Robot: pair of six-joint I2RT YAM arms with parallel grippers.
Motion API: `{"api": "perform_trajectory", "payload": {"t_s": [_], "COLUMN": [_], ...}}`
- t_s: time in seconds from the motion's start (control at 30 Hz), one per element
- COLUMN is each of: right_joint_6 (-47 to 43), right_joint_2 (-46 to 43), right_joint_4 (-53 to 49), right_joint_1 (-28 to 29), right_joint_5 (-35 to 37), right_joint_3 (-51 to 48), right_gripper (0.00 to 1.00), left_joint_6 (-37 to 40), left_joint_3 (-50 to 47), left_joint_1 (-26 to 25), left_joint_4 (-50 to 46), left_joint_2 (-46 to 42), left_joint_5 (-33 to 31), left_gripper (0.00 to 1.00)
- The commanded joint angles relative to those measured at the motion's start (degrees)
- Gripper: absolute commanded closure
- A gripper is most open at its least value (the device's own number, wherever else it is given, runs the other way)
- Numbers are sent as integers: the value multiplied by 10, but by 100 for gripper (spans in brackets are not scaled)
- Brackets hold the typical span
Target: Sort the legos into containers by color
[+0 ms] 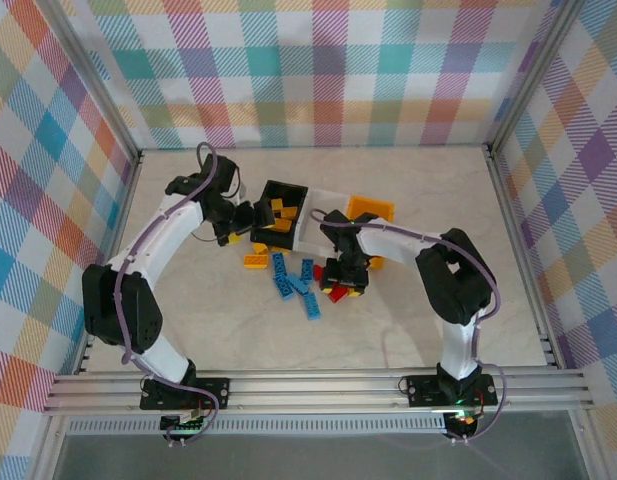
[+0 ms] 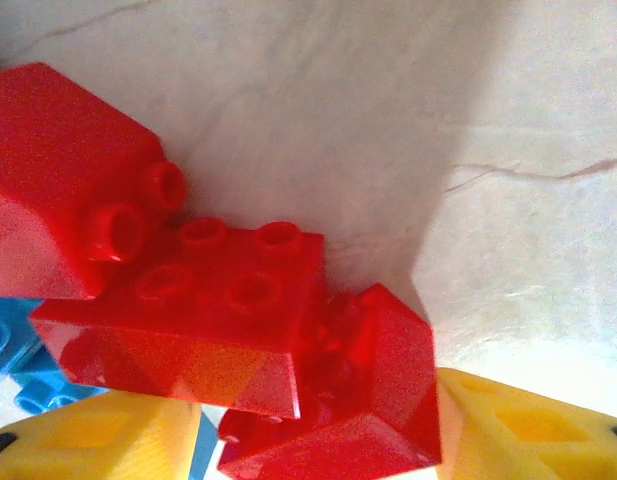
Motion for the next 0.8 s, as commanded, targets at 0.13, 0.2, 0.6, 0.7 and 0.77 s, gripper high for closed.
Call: {"api": "perform_trajectory", "payload": {"t_s": [0.13, 0.2, 0.6, 0.7, 0.77], "right_joint_6": [-4, -2, -19, -30, -42], "right_joint_2": [-32, -45, -162, -180, -172], "right_joint_4": [-7, -10, -86, -104, -117], "right_joint_1": [-7, -7, -8, -23, -49], "right_joint_5": [22, 25, 47, 51, 47], "right_joint_3": [-39, -48, -33, 10, 49], "right_gripper": [62, 65, 79, 79, 79], "left_joint_6": [21, 21, 29, 25, 17], "left_joint_3": [-28, -34, -113, -147, -177], "left_joint_1": [1, 2, 2, 1, -3], "left_joint_4": [2, 3, 5, 11, 20], "left_joint_2": [-37, -41, -99, -125, -144], "left_joint_5": [-1, 2, 13, 18, 24], "left_gripper": [8, 7, 2, 0, 0]}}
